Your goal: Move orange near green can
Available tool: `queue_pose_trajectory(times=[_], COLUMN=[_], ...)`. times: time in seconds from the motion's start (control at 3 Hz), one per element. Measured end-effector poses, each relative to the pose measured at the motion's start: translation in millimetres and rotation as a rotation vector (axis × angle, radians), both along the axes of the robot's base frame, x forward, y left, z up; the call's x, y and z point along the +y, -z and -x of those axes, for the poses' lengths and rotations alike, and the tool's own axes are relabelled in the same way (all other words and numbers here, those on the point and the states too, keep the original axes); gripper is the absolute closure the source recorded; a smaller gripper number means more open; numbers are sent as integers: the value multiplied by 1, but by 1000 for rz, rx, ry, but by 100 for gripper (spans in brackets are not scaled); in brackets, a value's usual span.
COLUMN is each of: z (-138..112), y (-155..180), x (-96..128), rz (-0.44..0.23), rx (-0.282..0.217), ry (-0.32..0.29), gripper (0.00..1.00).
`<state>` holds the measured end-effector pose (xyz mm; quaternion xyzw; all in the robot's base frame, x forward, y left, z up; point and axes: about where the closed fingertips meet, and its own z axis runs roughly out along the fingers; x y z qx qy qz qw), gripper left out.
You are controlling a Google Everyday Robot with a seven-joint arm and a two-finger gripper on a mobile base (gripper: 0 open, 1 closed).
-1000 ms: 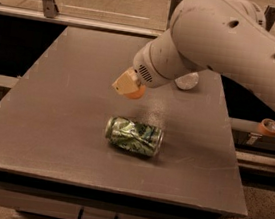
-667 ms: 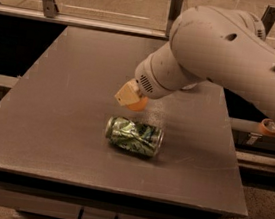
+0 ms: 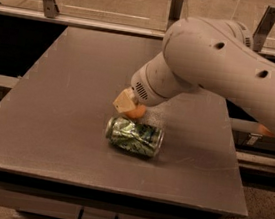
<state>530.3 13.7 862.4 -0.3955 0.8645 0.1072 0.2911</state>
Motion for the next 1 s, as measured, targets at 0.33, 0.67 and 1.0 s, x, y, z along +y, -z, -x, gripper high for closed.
queue_pose_trajectory(times=[0.33, 0.67, 1.0], z=[-1, -2, -2], y=[4, 6, 6], x=[0, -1, -1], rz=[4, 12, 12], rx=[13, 22, 22], ry=[9, 16, 16], gripper=[13, 0, 0])
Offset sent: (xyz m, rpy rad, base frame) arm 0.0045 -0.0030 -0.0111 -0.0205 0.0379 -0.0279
